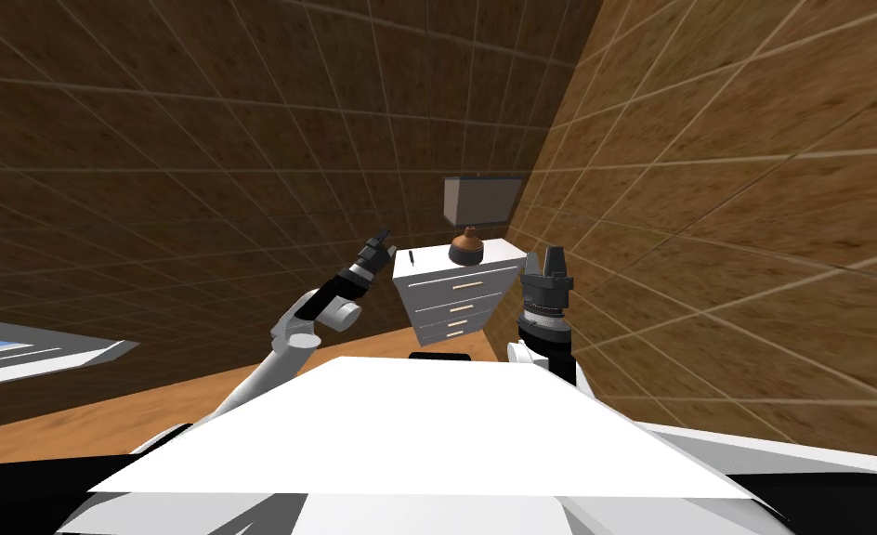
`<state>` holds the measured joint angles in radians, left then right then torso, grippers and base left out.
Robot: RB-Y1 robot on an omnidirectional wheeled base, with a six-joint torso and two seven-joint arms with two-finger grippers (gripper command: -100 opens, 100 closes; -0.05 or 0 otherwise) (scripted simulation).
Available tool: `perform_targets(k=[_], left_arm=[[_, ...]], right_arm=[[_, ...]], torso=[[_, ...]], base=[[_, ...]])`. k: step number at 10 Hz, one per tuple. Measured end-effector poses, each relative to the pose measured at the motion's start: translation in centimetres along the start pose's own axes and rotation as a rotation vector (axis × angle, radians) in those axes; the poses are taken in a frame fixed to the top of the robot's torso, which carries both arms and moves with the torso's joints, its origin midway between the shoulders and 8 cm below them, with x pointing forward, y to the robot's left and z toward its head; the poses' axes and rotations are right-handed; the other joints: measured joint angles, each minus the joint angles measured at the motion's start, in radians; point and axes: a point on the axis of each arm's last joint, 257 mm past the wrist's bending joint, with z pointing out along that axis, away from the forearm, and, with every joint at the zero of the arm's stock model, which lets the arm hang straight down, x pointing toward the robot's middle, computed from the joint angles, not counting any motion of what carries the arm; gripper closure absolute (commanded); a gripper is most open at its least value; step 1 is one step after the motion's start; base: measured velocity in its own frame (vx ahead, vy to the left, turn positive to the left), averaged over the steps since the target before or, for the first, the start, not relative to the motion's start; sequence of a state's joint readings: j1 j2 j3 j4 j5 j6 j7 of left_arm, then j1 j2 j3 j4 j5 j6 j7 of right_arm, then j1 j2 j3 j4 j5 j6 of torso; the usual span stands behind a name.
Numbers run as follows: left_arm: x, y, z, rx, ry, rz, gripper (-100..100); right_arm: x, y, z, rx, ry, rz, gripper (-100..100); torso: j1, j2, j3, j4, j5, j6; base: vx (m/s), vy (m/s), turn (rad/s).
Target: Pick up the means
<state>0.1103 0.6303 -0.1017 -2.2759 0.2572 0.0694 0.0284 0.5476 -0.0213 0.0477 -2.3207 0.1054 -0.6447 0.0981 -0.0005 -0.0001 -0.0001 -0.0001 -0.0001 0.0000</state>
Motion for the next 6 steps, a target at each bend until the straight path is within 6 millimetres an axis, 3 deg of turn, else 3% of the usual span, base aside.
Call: perform_targets(k=[6], left_arm=[[0.1, 2.9, 1.0, -0.146, 0.068, 0.093, -100]], right_arm=[[0.0, 0.0, 0.0, 0.000, 0.000, 0.000, 0]], torso=[[0.000, 0.000, 0.000, 0.000, 0.000, -0.001]], base=[[-0.007, -0.012, -0.051]])
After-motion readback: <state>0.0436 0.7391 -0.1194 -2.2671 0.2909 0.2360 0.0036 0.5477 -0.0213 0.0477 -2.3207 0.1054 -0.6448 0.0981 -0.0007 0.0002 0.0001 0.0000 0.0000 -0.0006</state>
